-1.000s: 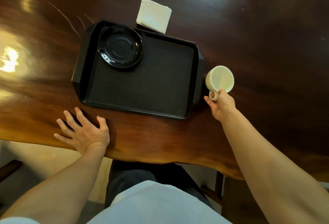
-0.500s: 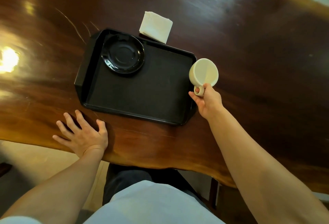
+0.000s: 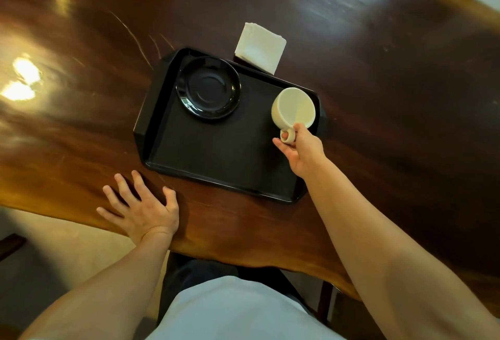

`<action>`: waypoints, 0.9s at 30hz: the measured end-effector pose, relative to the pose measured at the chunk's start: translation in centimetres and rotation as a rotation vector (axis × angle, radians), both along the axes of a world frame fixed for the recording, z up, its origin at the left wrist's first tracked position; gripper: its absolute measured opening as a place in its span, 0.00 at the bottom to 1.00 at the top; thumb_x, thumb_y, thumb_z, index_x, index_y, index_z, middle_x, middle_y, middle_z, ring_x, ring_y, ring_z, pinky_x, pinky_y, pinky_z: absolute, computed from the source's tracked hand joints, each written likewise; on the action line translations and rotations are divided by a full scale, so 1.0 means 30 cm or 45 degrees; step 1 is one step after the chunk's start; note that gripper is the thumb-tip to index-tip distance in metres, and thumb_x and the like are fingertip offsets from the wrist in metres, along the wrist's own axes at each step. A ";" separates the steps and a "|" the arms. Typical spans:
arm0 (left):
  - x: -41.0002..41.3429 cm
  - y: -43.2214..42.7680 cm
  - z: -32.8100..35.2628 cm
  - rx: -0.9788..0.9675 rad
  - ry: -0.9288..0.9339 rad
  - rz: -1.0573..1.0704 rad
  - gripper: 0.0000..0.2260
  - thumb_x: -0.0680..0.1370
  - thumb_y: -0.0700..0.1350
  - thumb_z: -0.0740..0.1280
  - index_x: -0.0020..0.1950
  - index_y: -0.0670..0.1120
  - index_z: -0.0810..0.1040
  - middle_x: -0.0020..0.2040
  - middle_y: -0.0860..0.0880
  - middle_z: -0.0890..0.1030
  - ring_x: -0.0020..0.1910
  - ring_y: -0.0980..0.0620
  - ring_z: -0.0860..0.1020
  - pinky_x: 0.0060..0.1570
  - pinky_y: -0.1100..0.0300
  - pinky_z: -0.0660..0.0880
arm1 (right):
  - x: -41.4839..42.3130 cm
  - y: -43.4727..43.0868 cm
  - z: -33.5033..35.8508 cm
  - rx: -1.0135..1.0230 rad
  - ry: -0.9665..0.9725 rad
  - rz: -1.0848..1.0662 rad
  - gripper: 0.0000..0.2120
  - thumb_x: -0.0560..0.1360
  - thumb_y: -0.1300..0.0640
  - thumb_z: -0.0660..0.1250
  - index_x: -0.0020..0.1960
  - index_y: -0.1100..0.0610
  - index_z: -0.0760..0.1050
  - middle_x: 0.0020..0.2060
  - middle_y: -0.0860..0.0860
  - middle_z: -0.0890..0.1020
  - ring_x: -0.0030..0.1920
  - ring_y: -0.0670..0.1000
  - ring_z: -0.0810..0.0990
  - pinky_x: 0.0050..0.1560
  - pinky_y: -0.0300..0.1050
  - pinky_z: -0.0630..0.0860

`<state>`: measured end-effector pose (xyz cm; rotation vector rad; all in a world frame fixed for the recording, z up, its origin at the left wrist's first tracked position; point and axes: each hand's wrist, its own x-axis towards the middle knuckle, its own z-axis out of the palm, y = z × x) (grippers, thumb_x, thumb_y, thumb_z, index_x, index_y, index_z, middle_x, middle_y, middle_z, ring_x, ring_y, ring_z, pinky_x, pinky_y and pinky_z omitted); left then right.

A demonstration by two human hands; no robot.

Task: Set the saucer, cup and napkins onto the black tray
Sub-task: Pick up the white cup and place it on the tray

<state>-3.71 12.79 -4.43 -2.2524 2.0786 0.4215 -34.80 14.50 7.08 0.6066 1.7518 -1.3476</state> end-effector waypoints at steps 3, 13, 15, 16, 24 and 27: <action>0.000 0.000 -0.002 0.007 -0.003 0.005 0.35 0.77 0.62 0.56 0.81 0.47 0.60 0.82 0.39 0.58 0.82 0.34 0.52 0.77 0.31 0.44 | -0.002 -0.022 -0.009 0.015 -0.004 0.002 0.19 0.82 0.59 0.65 0.71 0.61 0.68 0.52 0.58 0.79 0.45 0.54 0.83 0.56 0.55 0.83; -0.001 -0.006 -0.005 0.032 -0.024 0.011 0.35 0.77 0.61 0.56 0.81 0.47 0.60 0.82 0.39 0.57 0.82 0.34 0.52 0.77 0.32 0.43 | -0.003 -0.075 -0.030 0.113 -0.036 0.073 0.08 0.82 0.55 0.65 0.58 0.58 0.70 0.50 0.58 0.82 0.49 0.57 0.83 0.49 0.52 0.83; 0.000 -0.004 -0.003 0.032 -0.021 0.012 0.35 0.77 0.61 0.57 0.81 0.46 0.61 0.82 0.39 0.57 0.82 0.34 0.52 0.77 0.31 0.44 | 0.002 -0.074 -0.034 0.150 -0.035 0.114 0.09 0.82 0.53 0.64 0.58 0.58 0.71 0.50 0.57 0.82 0.50 0.57 0.82 0.49 0.52 0.82; 0.001 -0.003 -0.003 0.032 -0.017 0.013 0.35 0.77 0.61 0.57 0.81 0.46 0.61 0.82 0.39 0.57 0.82 0.34 0.52 0.77 0.31 0.44 | 0.005 -0.071 -0.036 0.153 -0.045 0.125 0.09 0.82 0.53 0.64 0.57 0.57 0.71 0.50 0.57 0.81 0.50 0.57 0.82 0.49 0.52 0.82; 0.001 -0.001 0.000 0.027 -0.010 0.010 0.35 0.77 0.61 0.56 0.80 0.46 0.61 0.82 0.39 0.57 0.82 0.34 0.52 0.77 0.31 0.43 | 0.000 -0.056 -0.033 0.208 -0.070 0.267 0.14 0.82 0.49 0.63 0.61 0.59 0.74 0.57 0.58 0.79 0.56 0.60 0.81 0.54 0.55 0.82; 0.000 -0.001 0.000 0.026 -0.001 0.010 0.35 0.77 0.61 0.56 0.80 0.46 0.61 0.82 0.39 0.58 0.82 0.34 0.52 0.77 0.32 0.43 | 0.002 -0.050 -0.023 0.211 -0.067 0.335 0.24 0.82 0.49 0.63 0.74 0.58 0.66 0.63 0.59 0.77 0.56 0.60 0.82 0.52 0.54 0.82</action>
